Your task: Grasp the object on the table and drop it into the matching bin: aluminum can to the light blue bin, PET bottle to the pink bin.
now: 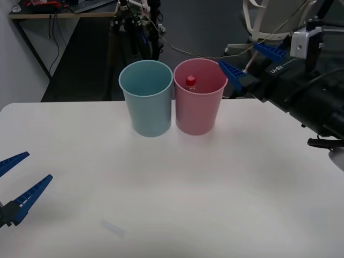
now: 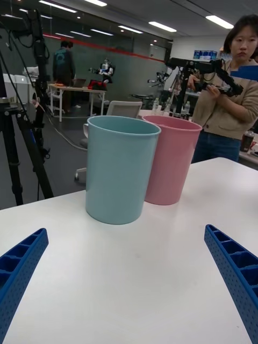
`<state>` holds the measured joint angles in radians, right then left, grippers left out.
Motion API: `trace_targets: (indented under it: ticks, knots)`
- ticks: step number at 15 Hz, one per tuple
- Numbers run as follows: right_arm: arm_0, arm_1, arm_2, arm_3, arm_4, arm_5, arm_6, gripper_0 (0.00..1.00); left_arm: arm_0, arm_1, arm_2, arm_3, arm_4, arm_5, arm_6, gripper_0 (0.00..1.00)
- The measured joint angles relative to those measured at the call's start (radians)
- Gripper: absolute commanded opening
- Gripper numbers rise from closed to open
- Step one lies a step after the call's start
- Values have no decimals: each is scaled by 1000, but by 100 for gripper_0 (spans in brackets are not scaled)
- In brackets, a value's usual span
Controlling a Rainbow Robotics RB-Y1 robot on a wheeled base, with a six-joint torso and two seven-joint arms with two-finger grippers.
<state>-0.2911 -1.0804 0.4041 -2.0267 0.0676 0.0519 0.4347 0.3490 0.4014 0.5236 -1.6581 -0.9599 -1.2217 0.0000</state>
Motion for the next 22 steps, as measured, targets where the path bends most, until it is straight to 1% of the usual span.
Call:
trace_targets:
  ticks: [1, 3, 6, 8, 10, 12, 14, 15, 17, 19, 22]
  knots:
    - [33, -6, -21, -1, 34, -38, -48, 100, 0, 0, 0, 0, 0, 0, 0, 100]
    - [126, -11, -83, -1, 129, -135, -163, 100, 0, 0, 0, 0, 0, 0, 0, 100]
    - [244, -24, -159, -3, 230, -259, -302, 100, 0, 0, 0, 0, 0, 0, 0, 100]
    - [332, -18, -221, -4, 321, -332, -389, 100, 0, 0, 0, 0, 0, 0, 0, 100]
    - [432, 1, -302, -3, 420, -412, -493, 100, 0, 0, 0, 0, 0, 0, 0, 100]
    - [514, 34, -377, -3, 508, -475, -579, 100, 0, 0, 0, 0, 0, 0, 0, 100]
    - [596, 81, -450, -3, 607, -531, -648, 100, 0, 0, 0, 0, 0, 0, 0, 100]
    - [638, 114, -490, -3, 664, -559, -663, 100, 0, 0, 0, 0, 0, 0, 0, 100]
    - [708, 185, -559, -3, 750, -615, -673, 100, 0, 0, 0, 0, 0, 0, 0, 100]
    - [762, 228, -615, -4, 800, -673, -691, 100, 0, 0, 0, 0, 0, 0, 0, 100]
    - [848, 258, -672, -41, 814, -699, -705, 100, 0, 0, 0, 0, 0, 0, 0, 100]
